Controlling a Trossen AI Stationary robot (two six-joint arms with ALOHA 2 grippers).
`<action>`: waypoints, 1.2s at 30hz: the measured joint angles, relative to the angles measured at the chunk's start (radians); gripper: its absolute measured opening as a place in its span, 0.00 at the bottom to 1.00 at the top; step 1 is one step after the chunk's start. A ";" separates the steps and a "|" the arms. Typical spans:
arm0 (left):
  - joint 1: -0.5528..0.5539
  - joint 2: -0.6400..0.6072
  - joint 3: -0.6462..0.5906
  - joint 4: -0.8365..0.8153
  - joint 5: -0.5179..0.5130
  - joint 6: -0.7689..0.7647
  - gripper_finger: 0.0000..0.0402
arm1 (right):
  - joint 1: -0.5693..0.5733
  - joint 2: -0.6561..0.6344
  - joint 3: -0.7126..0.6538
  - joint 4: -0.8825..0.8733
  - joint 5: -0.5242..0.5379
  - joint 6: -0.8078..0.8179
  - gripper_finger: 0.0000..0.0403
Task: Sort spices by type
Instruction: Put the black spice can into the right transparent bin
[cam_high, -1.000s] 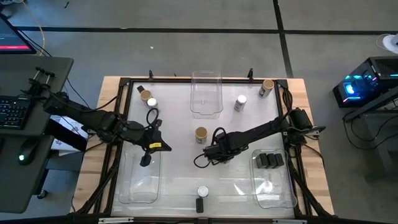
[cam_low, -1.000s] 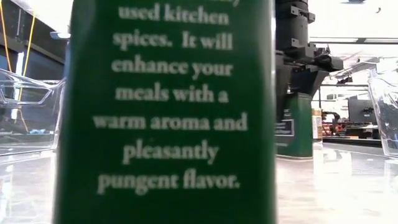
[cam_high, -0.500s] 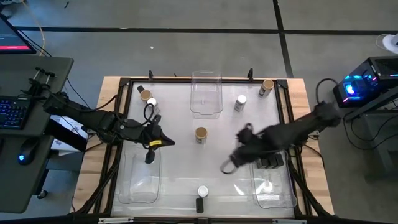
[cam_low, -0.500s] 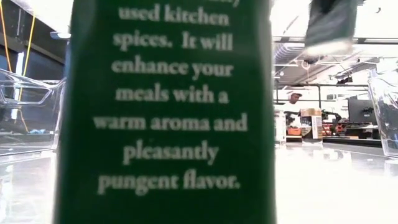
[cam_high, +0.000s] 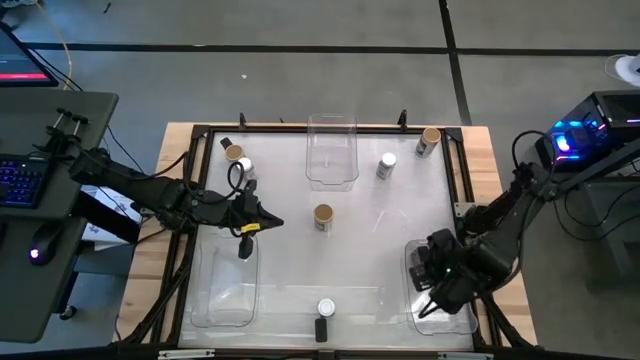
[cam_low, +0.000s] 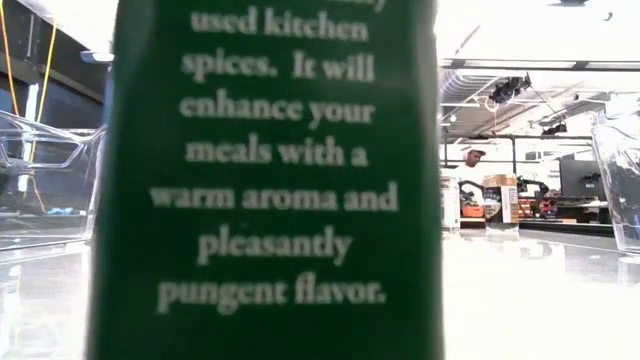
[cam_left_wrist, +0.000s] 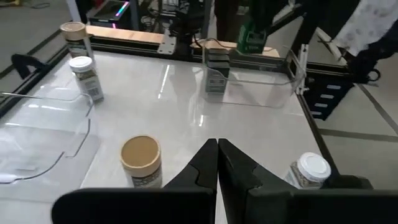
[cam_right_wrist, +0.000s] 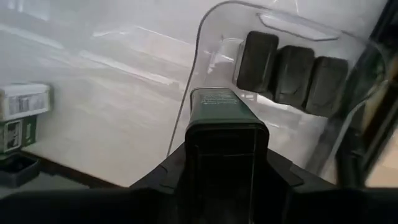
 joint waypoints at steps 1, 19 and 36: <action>0.000 0.000 0.000 0.000 -0.004 -0.001 0.00 | 0.000 0.002 -0.023 0.024 -0.008 0.012 0.28; 0.000 0.000 0.000 0.014 -0.005 -0.026 0.00 | -0.186 0.003 -0.278 0.184 -0.085 -0.058 0.28; 0.000 0.000 0.000 -0.012 -0.005 -0.026 0.00 | -0.262 0.002 -0.278 0.171 -0.055 -0.038 0.41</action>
